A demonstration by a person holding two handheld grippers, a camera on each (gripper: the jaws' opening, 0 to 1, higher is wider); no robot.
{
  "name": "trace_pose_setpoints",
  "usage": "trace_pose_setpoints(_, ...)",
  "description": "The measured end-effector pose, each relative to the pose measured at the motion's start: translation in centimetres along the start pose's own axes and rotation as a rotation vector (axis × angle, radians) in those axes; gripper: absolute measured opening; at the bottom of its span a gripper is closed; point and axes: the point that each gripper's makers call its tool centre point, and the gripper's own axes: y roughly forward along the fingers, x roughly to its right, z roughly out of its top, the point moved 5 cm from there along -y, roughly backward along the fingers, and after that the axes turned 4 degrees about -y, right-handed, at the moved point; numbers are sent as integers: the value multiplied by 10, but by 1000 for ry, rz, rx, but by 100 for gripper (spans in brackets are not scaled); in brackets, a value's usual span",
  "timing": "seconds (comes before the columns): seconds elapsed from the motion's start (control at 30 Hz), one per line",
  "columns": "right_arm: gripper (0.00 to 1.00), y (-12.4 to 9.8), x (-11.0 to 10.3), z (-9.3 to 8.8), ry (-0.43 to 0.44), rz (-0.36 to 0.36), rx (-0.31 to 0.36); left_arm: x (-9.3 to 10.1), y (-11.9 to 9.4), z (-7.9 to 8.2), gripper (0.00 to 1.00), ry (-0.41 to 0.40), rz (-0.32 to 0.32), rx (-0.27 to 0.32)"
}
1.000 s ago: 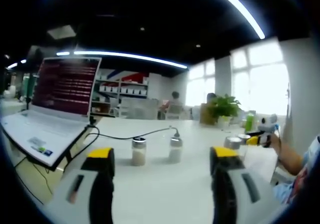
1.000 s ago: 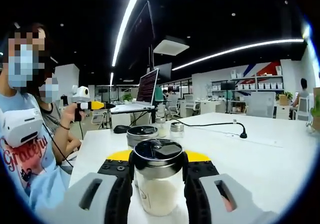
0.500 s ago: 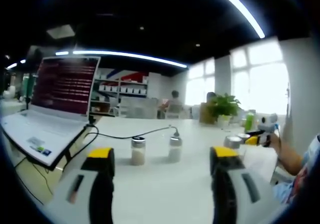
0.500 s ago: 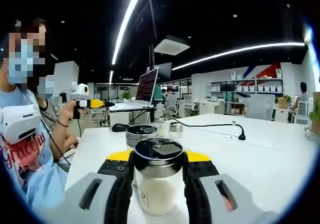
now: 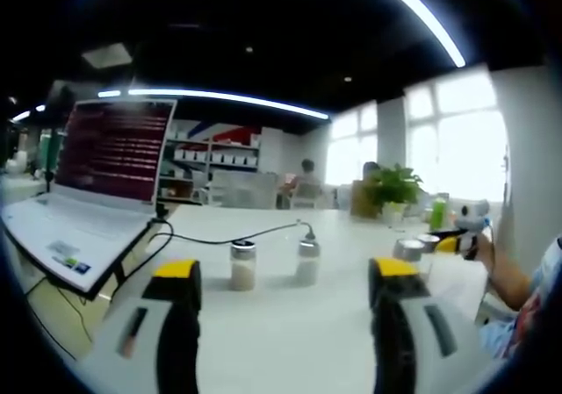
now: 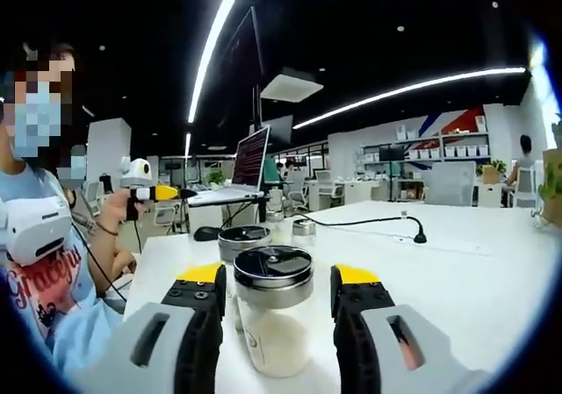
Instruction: Rotate the seasoning bottle until the label or dispensing opening points toward the visible target arrow and the bottle remains upright within the marked orientation range
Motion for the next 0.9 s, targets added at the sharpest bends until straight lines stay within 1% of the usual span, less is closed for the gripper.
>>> trace_pose_setpoints(0.07, 49, -2, -1, 2, 17, -2, 7, 1, 0, 0, 83, 1, -3, -1)
trace_pose_setpoints(0.3, 52, -9, -6, 13, -33, -47, 17, 2, 0, 1, 83, -11, -6, 11)
trace_pose_setpoints(0.47, 52, -16, -3, 20, -28, -94, 22, 2, 0, 0, 83, -10, -5, 9)
trace_pose_setpoints(0.6, 48, -28, -5, 28, -11, -120, 59, 5, -2, 2, 83, -6, -10, 13)
trace_pose_setpoints(0.63, 48, -32, -6, 30, -8, -131, 64, 5, -2, 4, 83, -21, -13, 27)
trace_pose_setpoints(0.7, 48, -38, -6, 33, -21, -162, 65, 5, -2, 5, 83, -37, -19, 37)
trace_pose_setpoints(0.83, 48, -55, -10, 43, -67, -243, 63, 5, -1, 3, 83, -33, -15, 29)
trace_pose_setpoints(0.9, 46, -62, -13, 46, -97, -258, 60, 6, 0, 4, 84, -36, -23, 35)
